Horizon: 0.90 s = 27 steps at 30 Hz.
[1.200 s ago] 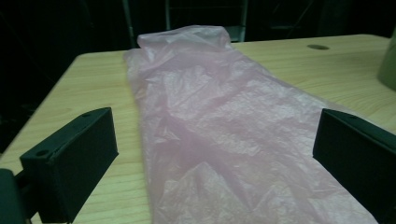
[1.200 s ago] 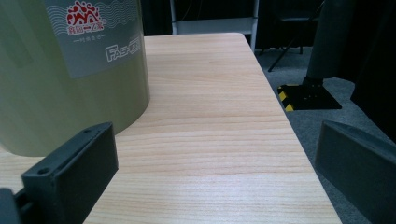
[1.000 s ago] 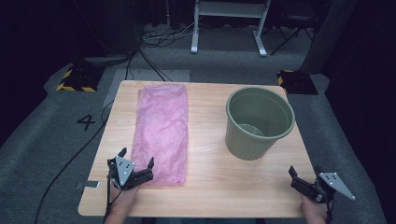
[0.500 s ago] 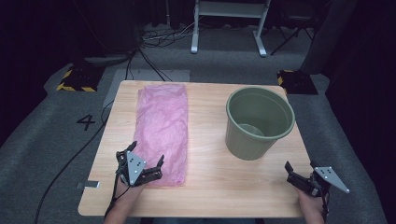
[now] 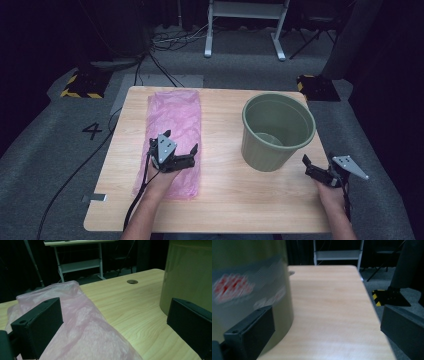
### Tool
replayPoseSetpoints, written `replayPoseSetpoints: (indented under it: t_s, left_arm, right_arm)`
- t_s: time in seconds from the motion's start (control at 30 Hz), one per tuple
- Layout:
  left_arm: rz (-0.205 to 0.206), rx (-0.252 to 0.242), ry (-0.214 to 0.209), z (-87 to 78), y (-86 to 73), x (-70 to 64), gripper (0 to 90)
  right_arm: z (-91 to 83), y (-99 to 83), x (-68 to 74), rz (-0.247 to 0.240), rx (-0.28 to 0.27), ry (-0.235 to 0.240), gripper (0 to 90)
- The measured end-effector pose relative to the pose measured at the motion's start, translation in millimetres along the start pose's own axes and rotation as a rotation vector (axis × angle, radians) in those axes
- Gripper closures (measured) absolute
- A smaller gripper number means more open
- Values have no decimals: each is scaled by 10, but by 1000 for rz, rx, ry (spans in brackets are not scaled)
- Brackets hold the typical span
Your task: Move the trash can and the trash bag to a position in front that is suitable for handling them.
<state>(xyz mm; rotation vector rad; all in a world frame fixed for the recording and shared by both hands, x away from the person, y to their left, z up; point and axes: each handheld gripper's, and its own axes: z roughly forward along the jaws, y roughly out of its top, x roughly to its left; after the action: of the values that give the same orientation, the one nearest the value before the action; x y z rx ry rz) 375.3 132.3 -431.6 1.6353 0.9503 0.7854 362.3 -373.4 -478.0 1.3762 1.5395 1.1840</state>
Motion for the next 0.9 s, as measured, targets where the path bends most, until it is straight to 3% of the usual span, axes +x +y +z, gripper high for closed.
replayPoseSetpoints:
  t_s: [0.07, 0.2, 0.27, 0.37, 0.43, 0.53, 0.63, 0.73, 0.8, 0.83, 0.9]
  left_arm:
    - [-14, -19, -13, 112, 73, 12, 2]
    - [-84, -48, -43, 391, 172, 63, 3]
    - [-89, -49, -52, 454, 185, 59, 2]
    - [-52, -16, -75, 688, 234, 11, 0]
    - [-52, -19, -101, 793, 259, -14, 0]
    - [-89, -3, -131, 967, 291, -61, 0]
    - [-110, 10, -135, 1171, 308, -115, 0]
    - [-91, -7, -155, 1382, 340, -161, 0]
    - [-13, -46, -178, 1485, 355, -256, 0]
    - [13, -66, -169, 1525, 358, -305, 0]
    - [34, -84, -165, 1624, 357, -360, 0]
  right_arm:
    - [47, 86, -37, 28, -1, -5, 0]
    - [174, 244, -65, 27, -9, -7, 0]
    - [256, 310, -89, 23, -17, -10, 0]
    - [323, 385, -117, -14, -45, -3, 0]
    - [359, 440, -135, -18, -52, 15, 0]
    - [407, 505, -147, -7, -43, 27, 0]
    - [413, 564, -151, -9, -37, 21, 0]
    - [442, 609, -185, -45, -38, 14, 0]
    - [505, 613, -230, -39, -49, 26, 0]
    - [540, 612, -233, -52, -58, 30, 0]
    - [605, 603, -197, -81, -102, 54, 0]
